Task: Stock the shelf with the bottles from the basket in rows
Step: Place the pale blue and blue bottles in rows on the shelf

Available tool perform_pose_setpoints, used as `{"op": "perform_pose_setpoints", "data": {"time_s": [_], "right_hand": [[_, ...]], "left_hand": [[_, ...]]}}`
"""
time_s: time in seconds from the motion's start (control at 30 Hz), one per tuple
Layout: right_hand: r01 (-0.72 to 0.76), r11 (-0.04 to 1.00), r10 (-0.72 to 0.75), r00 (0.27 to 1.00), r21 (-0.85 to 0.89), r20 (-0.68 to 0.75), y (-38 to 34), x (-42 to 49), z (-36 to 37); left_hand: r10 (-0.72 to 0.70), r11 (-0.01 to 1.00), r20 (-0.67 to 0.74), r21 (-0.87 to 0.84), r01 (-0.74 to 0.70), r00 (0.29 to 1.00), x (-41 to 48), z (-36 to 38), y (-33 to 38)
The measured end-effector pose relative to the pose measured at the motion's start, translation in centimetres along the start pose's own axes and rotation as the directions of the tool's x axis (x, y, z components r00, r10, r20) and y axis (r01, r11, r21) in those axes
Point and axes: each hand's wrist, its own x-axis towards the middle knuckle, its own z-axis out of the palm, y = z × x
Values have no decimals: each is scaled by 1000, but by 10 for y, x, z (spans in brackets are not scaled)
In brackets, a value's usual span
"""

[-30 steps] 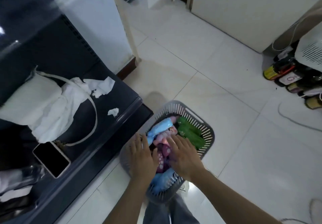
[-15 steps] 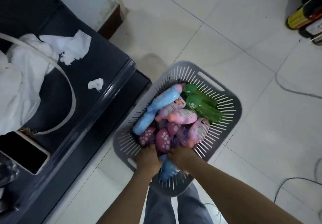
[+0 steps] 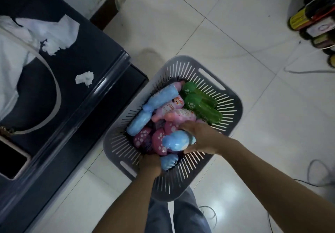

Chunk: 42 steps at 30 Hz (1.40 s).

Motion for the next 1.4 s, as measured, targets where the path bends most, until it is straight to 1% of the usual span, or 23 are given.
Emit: {"op": "perform_pose_setpoints", "data": {"time_s": [0.03,0.1,0.17,0.27,0.33,0.4,0.47,0.5,0.53,0.57,0.67,0.77,0.87,0.93,1.0,1.1,1.17,1.23,1.27,1.33,1.4], "right_hand": [[-38,992,47,996,117,-75,2,-3,-5],[-96,951,150,975,295,-163,6,-5,-10],[-130,928,214,954,350,-212,12,-5,-11],[-126,908,246,932,399,-267,19,-4,-9],[-121,886,266,923,447,-279,20,-4,-6],[-116,869,280,917,482,-284,20,-5,-3],[-114,853,295,911,510,-289,23,-5,-2],[-114,846,302,907,520,-293,26,-5,-2],[-115,844,307,905,523,-296,28,-5,-1],[-113,846,306,903,522,-301,29,-5,0],[-97,853,290,905,513,-312,32,-3,2],[-88,843,295,901,531,-319,31,-1,5],[-82,830,299,900,552,-317,26,-1,8],[-69,829,291,901,556,-321,20,-6,9],[-62,818,291,902,572,-318,10,-13,4],[-48,806,283,907,590,-312,-16,-31,-11],[-21,795,274,903,606,-330,-38,-46,-25],[33,769,251,902,638,-350,-66,-63,-43],[67,760,229,903,647,-362,-81,-73,-54],[139,731,177,907,668,-383,-114,-92,-79],[227,680,101,913,697,-396,-146,-113,-101]], "left_hand": [[-27,999,3,-34,27,1000,-1,1,4],[-65,990,15,-127,67,998,1,4,11],[-119,965,-22,-238,110,993,0,7,16],[-211,892,-119,-429,141,970,-6,13,22],[-290,788,-146,-597,149,946,-10,22,26],[-384,617,-149,-776,133,911,-14,29,35],[-455,453,-131,-885,103,881,-14,34,46],[-471,405,-115,-909,99,875,-13,36,50],[-468,380,-90,-919,109,879,-11,37,53],[-454,386,-74,-915,121,888,-9,37,54],[-394,440,-59,-888,132,917,-3,42,51],[-389,484,-80,-866,129,918,0,43,47],[-365,470,-81,-876,109,928,-7,34,48],[-364,487,-137,-871,63,921,-22,25,45],[-348,517,-235,-855,-23,908,-44,8,40],[-261,535,-367,-825,-182,893,-87,-26,27],[-195,508,-457,-804,-309,868,-118,-47,13],[-148,493,-548,-763,-419,823,-154,-70,2],[-139,460,-575,-759,-461,807,-173,-82,-3],[-120,326,-616,-765,-555,778,-214,-104,-9],[-113,198,-688,-723,-662,717,-257,-122,-11]]}}
